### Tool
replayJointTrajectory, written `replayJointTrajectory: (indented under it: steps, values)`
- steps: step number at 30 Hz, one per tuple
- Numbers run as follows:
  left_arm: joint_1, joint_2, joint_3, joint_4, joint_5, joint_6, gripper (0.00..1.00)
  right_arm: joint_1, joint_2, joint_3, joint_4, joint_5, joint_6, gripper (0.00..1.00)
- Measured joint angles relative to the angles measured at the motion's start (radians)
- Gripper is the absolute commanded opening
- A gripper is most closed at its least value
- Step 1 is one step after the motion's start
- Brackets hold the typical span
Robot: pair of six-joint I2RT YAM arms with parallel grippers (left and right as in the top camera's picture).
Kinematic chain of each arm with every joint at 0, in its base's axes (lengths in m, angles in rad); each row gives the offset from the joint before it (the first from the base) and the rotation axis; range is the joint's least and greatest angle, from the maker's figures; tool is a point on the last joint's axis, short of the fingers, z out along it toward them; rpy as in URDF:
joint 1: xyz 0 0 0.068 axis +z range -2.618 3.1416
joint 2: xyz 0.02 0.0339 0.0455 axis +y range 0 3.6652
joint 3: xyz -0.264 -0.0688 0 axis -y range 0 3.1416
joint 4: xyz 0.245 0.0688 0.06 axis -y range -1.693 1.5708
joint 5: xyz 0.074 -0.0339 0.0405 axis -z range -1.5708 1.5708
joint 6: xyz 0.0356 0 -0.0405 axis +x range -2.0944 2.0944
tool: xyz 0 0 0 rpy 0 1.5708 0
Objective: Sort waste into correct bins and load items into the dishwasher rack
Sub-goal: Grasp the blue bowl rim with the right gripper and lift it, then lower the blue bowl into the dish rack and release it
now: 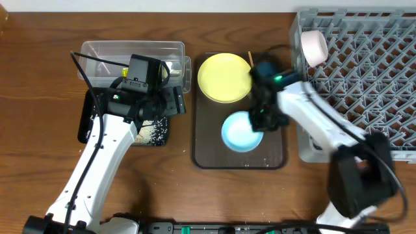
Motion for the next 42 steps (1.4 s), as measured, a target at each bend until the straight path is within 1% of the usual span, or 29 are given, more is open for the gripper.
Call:
replayJointTrajectory:
  steps: [3,4,5,8,10,14,19,25,32,37,42]
  values:
    - [0.0,0.0,0.0,0.0,0.0,0.0,0.84,-0.074,-0.127,0.074,-0.02,0.061,0.016,0.01]
    - [0.0,0.0,0.0,0.0,0.0,0.0,0.86,-0.112,-0.193,0.104,-0.019,0.1,0.027,0.01]
    - [0.0,0.0,0.0,0.0,0.0,0.0,0.89,-0.142,-0.247,0.123,-0.018,0.134,0.037,0.01]
    - [0.0,0.0,0.0,0.0,0.0,0.0,0.89,-0.228,-0.4,0.154,-0.014,0.272,0.073,0.01]
    - [0.0,0.0,0.0,0.0,0.0,0.0,0.9,-0.274,-0.48,0.159,-0.019,0.398,0.106,0.01]
    - [0.0,0.0,0.0,0.0,0.0,0.0,0.9,-0.318,-0.528,0.159,-0.02,0.667,0.189,0.01]
    - [0.0,0.0,0.0,0.0,0.0,0.0,0.9,-0.321,-0.444,0.159,0.032,0.885,0.245,0.01]
    - [0.0,0.0,0.0,0.0,0.0,0.0,0.91,-0.321,-0.237,0.158,0.075,1.062,0.218,0.01]
    - [0.0,0.0,0.0,0.0,0.0,0.0,0.91,-0.289,-0.039,0.156,0.166,1.204,0.203,0.01]
    - [0.0,0.0,0.0,0.0,0.0,0.0,0.91,-0.233,0.034,0.155,0.225,1.302,0.187,0.01]
    - [0.0,0.0,0.0,0.0,0.0,0.0,0.91,-0.167,0.08,0.153,0.299,1.35,0.117,0.01]
